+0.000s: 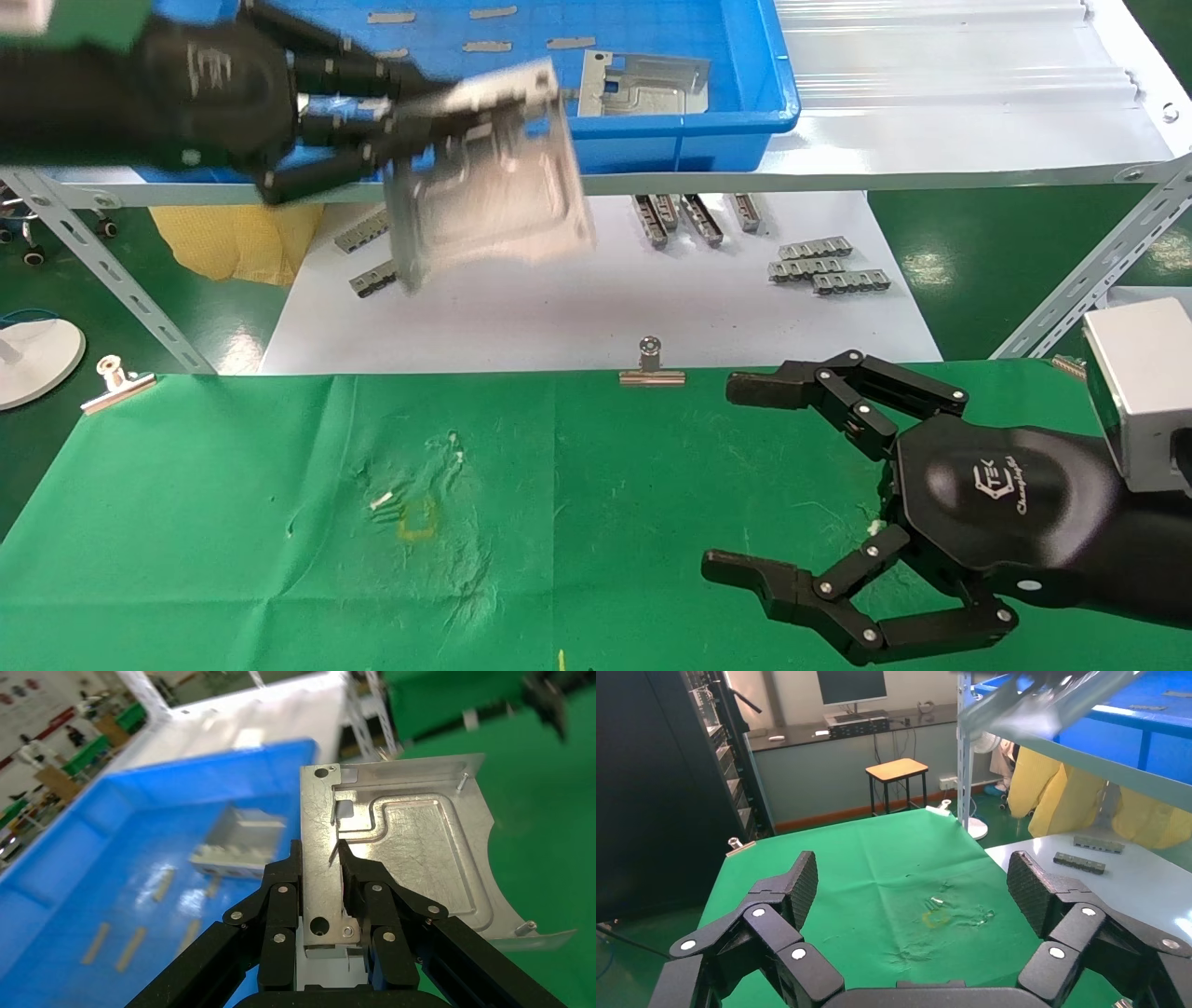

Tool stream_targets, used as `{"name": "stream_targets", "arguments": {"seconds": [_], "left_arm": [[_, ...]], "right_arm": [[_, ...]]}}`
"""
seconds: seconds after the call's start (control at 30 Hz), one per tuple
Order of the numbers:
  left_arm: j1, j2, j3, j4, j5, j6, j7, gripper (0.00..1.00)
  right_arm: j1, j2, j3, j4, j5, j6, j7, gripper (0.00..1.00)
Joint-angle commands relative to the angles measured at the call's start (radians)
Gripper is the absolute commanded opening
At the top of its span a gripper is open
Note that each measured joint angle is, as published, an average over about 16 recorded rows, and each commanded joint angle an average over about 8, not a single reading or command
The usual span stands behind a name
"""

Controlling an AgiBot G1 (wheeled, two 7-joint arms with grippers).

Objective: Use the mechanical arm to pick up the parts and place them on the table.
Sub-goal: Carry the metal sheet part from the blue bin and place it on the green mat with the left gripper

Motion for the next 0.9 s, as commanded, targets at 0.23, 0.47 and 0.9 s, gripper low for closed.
{"name": "stream_targets", "arguments": {"seconds": [0.23,0.47,0.9], "left_arm": [[0.112,-0.099,0.156,-0.200,-0.072,-0.008,0.022,0.00],[0.160,-0.072,0.290,-0.174,0.011,-0.021,0.157,0.00],[0.203,0.038,0.358,0.110,0.062,-0.117,0.357,0.22]], "right_arm": [[0.000,0.000,0.000,0.000,0.000,0.000,0.000,1.00],[0.000,0.000,0.000,0.000,0.000,0.000,0.000,1.00],[0.000,0.000,0.000,0.000,0.000,0.000,0.000,1.00]]}}
